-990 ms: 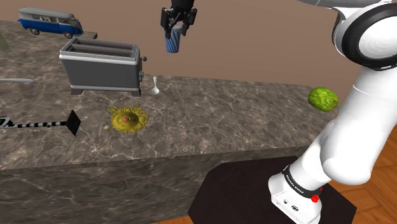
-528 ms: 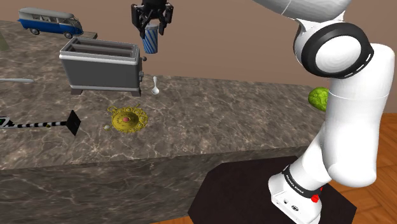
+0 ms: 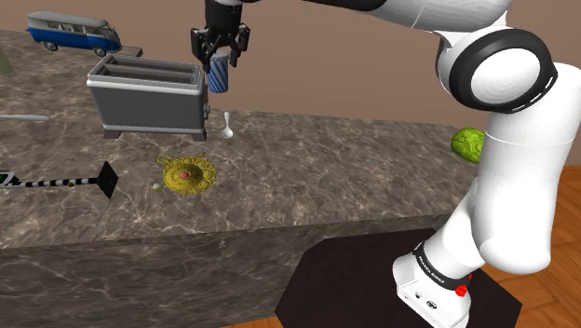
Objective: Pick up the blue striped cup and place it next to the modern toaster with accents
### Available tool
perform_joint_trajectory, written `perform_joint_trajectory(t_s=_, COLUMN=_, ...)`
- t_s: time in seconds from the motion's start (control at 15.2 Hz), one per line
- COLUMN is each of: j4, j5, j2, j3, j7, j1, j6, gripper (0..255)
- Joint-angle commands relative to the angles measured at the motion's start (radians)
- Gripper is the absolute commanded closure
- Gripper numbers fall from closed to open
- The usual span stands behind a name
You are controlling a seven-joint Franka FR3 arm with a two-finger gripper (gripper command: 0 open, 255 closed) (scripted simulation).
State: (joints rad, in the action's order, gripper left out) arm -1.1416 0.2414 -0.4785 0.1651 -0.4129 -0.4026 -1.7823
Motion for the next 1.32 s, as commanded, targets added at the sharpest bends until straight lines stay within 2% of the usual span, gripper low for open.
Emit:
perform_joint_trajectory(t_s=0.0, j4=-0.034, j5=0.0, j2=0.006, j3=0.0, j7=-0.004, j1=0.003, j6=-0.029, gripper=255)
perform_joint_trajectory(t_s=1.25, j4=-0.293, j5=0.018, j2=0.008, j3=-0.007, j7=-0.051, j1=0.017, j6=-0.281, gripper=255)
